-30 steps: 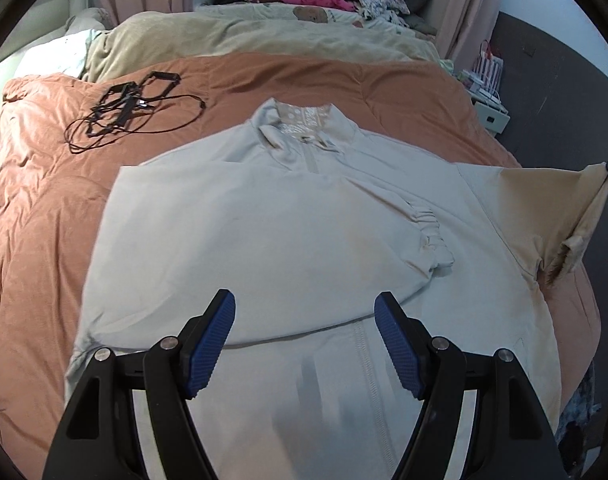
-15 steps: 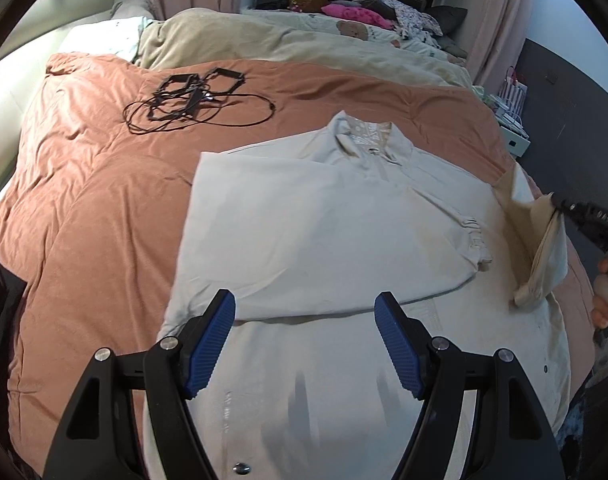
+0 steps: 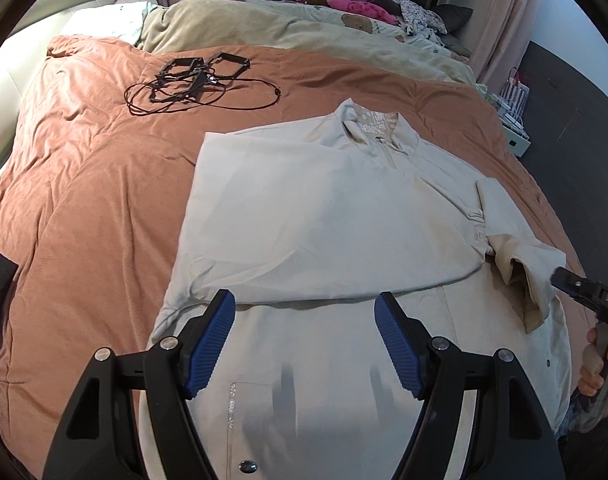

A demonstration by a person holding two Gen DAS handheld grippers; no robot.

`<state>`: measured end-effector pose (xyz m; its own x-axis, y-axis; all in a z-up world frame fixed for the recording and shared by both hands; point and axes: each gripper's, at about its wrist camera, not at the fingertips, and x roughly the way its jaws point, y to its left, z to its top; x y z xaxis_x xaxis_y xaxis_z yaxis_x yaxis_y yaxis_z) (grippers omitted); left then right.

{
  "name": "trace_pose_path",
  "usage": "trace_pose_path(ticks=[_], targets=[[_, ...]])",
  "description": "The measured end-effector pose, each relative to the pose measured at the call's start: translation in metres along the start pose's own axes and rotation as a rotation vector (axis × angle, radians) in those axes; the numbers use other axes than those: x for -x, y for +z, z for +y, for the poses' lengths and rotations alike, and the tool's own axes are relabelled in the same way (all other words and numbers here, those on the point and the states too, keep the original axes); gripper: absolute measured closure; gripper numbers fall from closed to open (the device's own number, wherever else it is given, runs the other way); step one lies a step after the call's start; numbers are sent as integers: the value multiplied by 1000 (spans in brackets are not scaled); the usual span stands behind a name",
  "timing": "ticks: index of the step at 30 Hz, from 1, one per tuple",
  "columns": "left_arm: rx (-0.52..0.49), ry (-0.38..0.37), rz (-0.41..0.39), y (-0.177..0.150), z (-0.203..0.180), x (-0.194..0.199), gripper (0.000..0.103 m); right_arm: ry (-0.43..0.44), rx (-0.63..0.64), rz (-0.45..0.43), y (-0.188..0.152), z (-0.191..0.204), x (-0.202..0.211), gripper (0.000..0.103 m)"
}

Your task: Fold large clothes

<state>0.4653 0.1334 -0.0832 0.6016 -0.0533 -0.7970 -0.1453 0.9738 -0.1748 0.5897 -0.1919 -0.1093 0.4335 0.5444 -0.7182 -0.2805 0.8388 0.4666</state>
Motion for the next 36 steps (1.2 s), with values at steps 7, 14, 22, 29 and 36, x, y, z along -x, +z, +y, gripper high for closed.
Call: trace_pose_path(ticks=[7, 14, 22, 29, 36], targets=[[8, -17, 24, -10, -3, -12, 30, -124, -130, -84, -33, -63, 57, 35], [10, -15, 43, -21, 2, -16, 30, -120, -289, -10, -57, -113, 37, 35], [31, 15, 52, -29, 27, -12, 30, -19, -434, -25, -53, -139, -11, 51], [92, 18, 43, -31, 59, -9, 30, -128, -289, -80, -25, -101, -4, 92], [113, -4, 21, -29, 75, -3, 30, -244, -61, -122, 28, -27, 26, 92]])
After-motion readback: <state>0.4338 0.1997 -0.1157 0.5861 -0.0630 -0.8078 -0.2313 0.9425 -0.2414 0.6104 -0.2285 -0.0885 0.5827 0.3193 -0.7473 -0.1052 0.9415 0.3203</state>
